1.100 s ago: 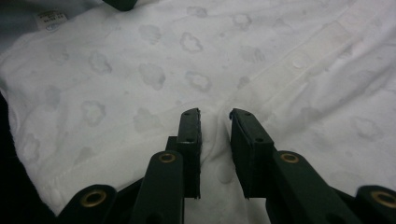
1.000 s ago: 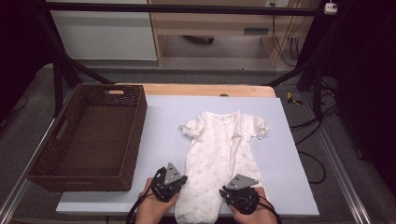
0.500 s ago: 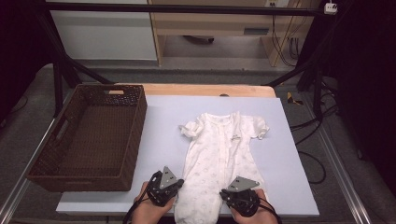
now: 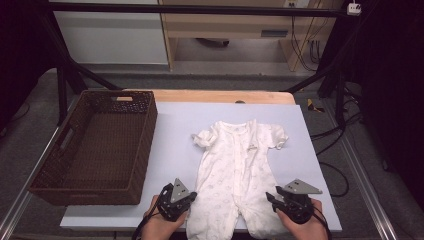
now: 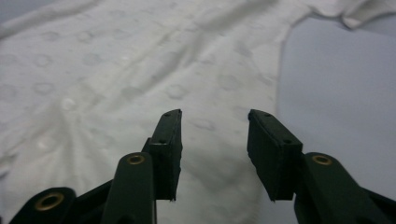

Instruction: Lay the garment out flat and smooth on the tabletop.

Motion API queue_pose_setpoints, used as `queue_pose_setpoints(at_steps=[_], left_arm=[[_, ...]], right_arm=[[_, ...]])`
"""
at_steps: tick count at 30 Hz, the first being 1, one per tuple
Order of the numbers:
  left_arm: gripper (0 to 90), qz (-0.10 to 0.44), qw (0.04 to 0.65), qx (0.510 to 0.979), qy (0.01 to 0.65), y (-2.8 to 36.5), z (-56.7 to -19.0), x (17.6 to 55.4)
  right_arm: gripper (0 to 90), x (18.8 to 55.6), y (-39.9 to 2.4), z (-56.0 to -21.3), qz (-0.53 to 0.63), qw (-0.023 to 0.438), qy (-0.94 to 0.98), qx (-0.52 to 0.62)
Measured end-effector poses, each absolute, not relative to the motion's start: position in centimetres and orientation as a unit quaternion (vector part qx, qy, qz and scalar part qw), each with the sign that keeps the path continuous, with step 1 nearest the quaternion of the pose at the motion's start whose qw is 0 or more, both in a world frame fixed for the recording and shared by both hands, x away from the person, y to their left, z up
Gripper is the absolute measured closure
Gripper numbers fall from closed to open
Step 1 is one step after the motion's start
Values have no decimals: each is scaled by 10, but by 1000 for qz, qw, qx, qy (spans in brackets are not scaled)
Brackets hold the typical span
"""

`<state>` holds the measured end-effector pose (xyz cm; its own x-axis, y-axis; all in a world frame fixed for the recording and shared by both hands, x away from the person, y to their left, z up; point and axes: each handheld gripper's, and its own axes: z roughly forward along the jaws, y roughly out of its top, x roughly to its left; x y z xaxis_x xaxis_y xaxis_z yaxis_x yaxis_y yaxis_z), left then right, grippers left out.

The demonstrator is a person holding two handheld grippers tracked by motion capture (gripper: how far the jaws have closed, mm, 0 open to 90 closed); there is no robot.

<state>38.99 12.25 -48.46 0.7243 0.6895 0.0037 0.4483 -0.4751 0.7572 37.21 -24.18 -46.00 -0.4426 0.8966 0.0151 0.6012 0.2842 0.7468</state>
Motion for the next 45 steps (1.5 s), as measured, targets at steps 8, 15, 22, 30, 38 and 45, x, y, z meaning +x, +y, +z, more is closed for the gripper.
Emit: queue_pose_setpoints(at_steps=[8,15,22,30,38,45], left_arm=[[898,155,387,844,338,121,-485,393],[898,153,389,843,338,122,-485,393],[898,148,391,844,336,123,-484,390],[898,149,391,844,337,122,-485,390],[898,148,394,841,339,122,-486,390],[898,148,394,842,339,122,-485,390]], right_arm=[[532,368,-253,-477,316,189,777,511],[897,369,-259,-474,322,162,783,506],[900,358,-267,-471,312,144,794,502],[704,348,-249,-457,365,179,790,459],[630,345,-202,-452,372,181,814,408],[613,343,-203,-448,370,194,810,412]])
